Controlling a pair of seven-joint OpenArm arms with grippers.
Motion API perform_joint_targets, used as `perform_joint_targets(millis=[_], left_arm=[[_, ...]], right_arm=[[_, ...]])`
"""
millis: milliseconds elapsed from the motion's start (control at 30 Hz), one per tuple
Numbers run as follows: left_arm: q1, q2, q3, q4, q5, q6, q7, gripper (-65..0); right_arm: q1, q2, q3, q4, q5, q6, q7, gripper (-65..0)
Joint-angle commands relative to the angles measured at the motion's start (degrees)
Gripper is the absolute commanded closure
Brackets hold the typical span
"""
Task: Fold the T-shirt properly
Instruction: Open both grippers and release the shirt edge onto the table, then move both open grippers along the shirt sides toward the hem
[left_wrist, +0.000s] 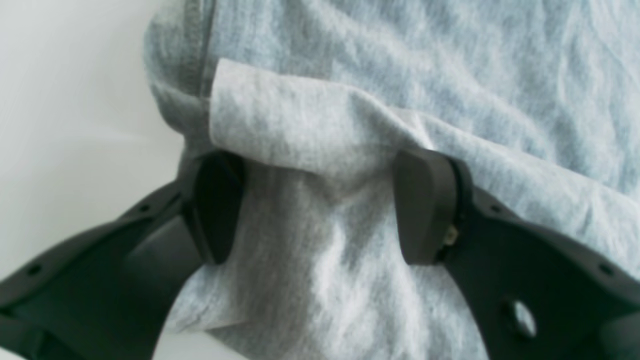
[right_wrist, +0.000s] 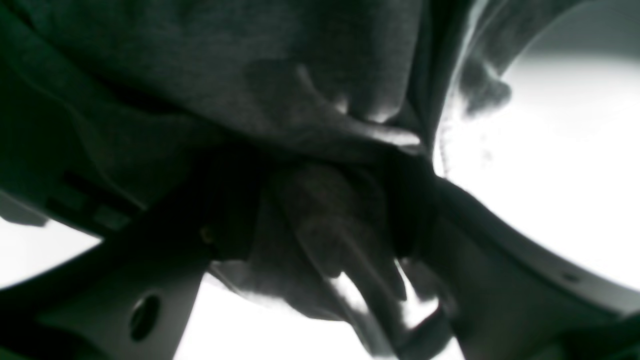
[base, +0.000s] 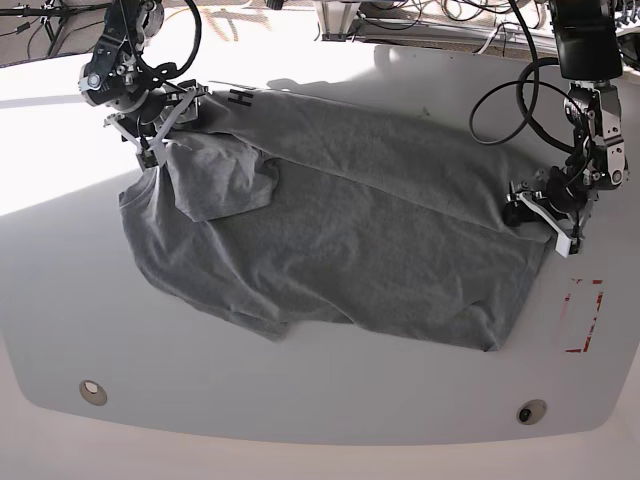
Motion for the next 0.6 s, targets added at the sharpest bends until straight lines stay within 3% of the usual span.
perform_joint_targets(millis=[0, 200, 400, 567], left_arm=[[1.1, -0.6, 0.1, -0.4, 0.2, 0.1, 2.9, -44.4], [6.5, -2.1, -0.1, 1.9, 0.1, 0.3, 2.9, -44.4], [14.2, -3.5, -1.6, 8.6, -0.2, 0.4, 3.1, -44.4], [19.7, -3.2, -6.5, 14.6, -0.1, 0.4, 7.0, -44.4]], right_arm=[[-0.2, 0.4, 0.1, -2.9, -1.1, 0.3, 0.3, -36.6], [-1.3, 3.1, 0.3, -6.6, -1.2, 0.3, 2.5, -28.9], [-3.1, 6.1, 0.2, -7.0, -0.8, 0.3, 2.5, -29.2], [-6.0, 8.4, 0.1, -6.3, -0.8, 0.4, 2.5, -29.3]])
